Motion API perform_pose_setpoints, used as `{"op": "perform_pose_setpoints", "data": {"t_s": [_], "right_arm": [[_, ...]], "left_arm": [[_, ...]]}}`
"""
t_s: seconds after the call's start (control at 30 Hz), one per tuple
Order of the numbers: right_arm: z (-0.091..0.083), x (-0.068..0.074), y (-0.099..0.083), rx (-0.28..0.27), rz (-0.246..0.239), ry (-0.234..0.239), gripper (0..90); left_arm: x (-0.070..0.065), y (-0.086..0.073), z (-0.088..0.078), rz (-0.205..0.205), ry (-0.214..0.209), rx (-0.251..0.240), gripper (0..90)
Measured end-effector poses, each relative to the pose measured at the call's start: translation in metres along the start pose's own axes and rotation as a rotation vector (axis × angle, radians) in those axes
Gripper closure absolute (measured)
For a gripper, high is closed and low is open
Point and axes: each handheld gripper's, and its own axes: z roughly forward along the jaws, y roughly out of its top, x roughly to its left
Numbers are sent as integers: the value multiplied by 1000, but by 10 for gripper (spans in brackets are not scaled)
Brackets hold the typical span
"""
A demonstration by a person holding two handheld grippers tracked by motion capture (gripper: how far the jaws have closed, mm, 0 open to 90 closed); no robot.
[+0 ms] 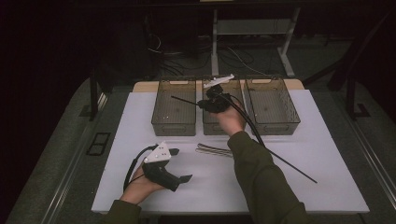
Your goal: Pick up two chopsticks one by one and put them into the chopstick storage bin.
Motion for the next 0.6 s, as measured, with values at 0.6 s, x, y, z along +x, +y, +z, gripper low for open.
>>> {"op": "perform_pose_setpoints", "data": {"t_s": [0.6], "right_arm": [[56,21,10,87,-6,3,863]], "left_arm": [[0,0,-1,1,-6,-6,0]]}}
